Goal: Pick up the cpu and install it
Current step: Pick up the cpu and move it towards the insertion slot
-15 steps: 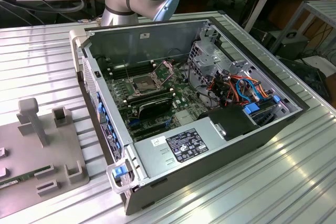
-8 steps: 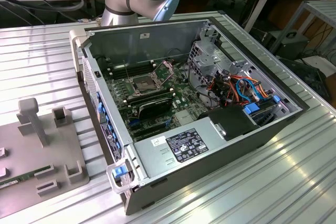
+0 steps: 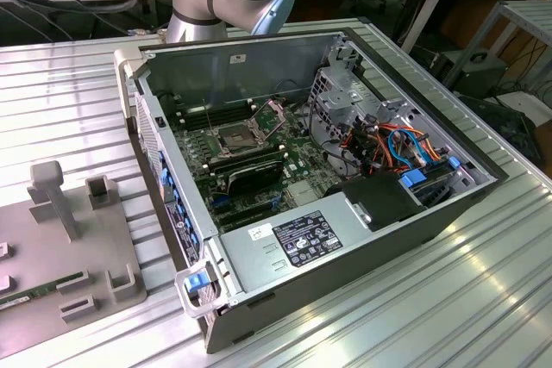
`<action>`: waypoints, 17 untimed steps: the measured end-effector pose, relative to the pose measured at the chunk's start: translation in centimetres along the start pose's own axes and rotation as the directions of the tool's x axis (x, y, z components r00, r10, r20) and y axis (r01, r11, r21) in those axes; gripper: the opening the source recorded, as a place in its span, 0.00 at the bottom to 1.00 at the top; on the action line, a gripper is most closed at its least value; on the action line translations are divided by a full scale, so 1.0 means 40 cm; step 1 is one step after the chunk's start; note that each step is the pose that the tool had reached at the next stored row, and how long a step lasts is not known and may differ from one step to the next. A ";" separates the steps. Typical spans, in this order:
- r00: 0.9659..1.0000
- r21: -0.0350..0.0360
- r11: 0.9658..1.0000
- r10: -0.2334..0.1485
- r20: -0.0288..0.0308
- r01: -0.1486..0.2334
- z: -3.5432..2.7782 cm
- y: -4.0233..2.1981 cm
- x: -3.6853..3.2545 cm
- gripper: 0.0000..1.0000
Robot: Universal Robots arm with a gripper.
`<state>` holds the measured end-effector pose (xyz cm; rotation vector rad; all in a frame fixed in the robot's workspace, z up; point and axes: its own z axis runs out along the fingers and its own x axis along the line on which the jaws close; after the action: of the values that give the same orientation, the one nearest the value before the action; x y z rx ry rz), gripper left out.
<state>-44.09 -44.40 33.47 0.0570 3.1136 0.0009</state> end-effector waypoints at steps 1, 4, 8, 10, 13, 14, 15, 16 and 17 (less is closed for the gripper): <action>1.000 0.000 1.000 0.000 0.000 0.000 -0.002 0.000 0.000 0.55; 1.000 0.000 1.000 0.000 0.000 0.000 -0.006 0.000 0.000 0.55; 1.000 0.000 1.000 0.000 0.000 0.000 -0.007 0.000 0.000 0.55; 1.000 0.000 1.000 0.000 0.000 0.000 -0.007 0.000 0.000 0.55; 1.000 0.000 1.000 0.000 0.000 0.000 -0.009 0.000 0.000 0.55; 1.000 0.000 1.000 0.000 0.000 0.000 -0.010 0.000 0.000 0.55; 1.000 0.000 1.000 0.000 0.000 0.000 -0.011 0.000 0.000 0.55; 1.000 0.000 1.000 0.000 0.000 0.000 -0.012 0.000 0.000 0.55; 1.000 0.000 1.000 0.000 0.000 0.000 -0.012 0.000 0.000 0.55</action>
<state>-44.09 -44.40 33.97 0.0571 3.1136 0.0008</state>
